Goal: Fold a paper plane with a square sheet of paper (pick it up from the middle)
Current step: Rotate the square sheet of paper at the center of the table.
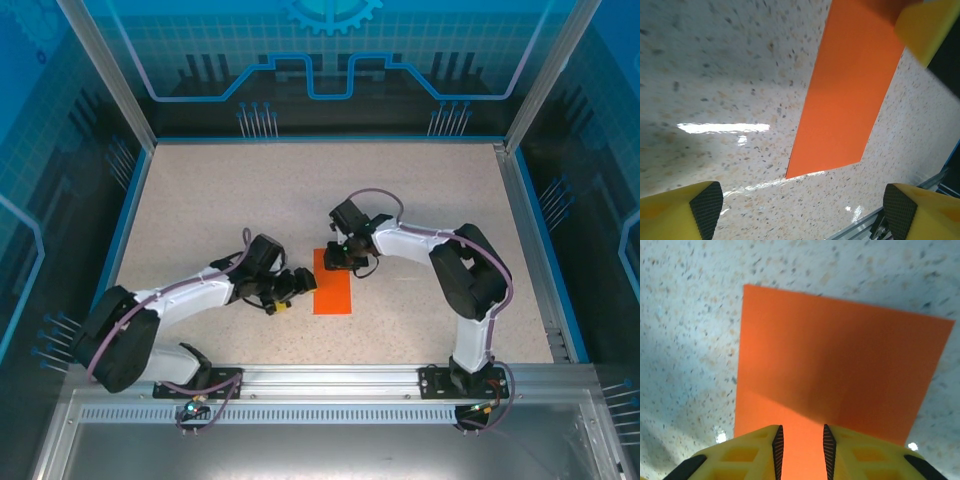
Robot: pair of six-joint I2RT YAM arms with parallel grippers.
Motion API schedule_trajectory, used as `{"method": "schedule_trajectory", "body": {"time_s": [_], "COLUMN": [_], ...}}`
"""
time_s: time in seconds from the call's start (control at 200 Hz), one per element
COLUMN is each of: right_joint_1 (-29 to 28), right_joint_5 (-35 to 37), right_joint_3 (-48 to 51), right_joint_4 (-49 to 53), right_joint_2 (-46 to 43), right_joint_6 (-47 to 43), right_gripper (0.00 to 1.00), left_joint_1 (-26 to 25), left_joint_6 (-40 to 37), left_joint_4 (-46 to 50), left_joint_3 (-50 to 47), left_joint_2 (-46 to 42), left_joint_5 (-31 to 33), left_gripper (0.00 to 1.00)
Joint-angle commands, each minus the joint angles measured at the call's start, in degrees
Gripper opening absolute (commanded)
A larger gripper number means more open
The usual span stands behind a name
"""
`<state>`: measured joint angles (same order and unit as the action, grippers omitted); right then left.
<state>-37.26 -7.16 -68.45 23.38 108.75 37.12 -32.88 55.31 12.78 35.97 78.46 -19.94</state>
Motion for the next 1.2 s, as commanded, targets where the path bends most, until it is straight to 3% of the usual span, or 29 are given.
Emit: {"method": "schedule_trajectory", "body": {"time_s": [0.0, 0.58, 1.195], "right_joint_1": [1.6, 7.2, 9.0], "right_joint_5": [-2.9, -7.4, -9.3], "right_joint_3": [2.1, 12.4, 14.5], "right_joint_4": [-2.7, -10.3, -12.0], "right_joint_2": [1.6, 3.4, 4.0], "right_joint_6": [1.6, 6.0, 5.7], "right_gripper": [0.29, 0.29, 0.28], "left_joint_1": [-1.9, -6.9, -8.4], "left_joint_6": [2.8, 4.9, 5.2], "left_joint_4": [-3.7, -2.2, 0.6], "left_joint_3": [2.6, 6.0, 8.8], "left_joint_2": [2.4, 8.7, 11.7], "left_joint_5": [-3.1, -2.6, -0.1], "left_gripper": [0.85, 0.85, 0.85]}}
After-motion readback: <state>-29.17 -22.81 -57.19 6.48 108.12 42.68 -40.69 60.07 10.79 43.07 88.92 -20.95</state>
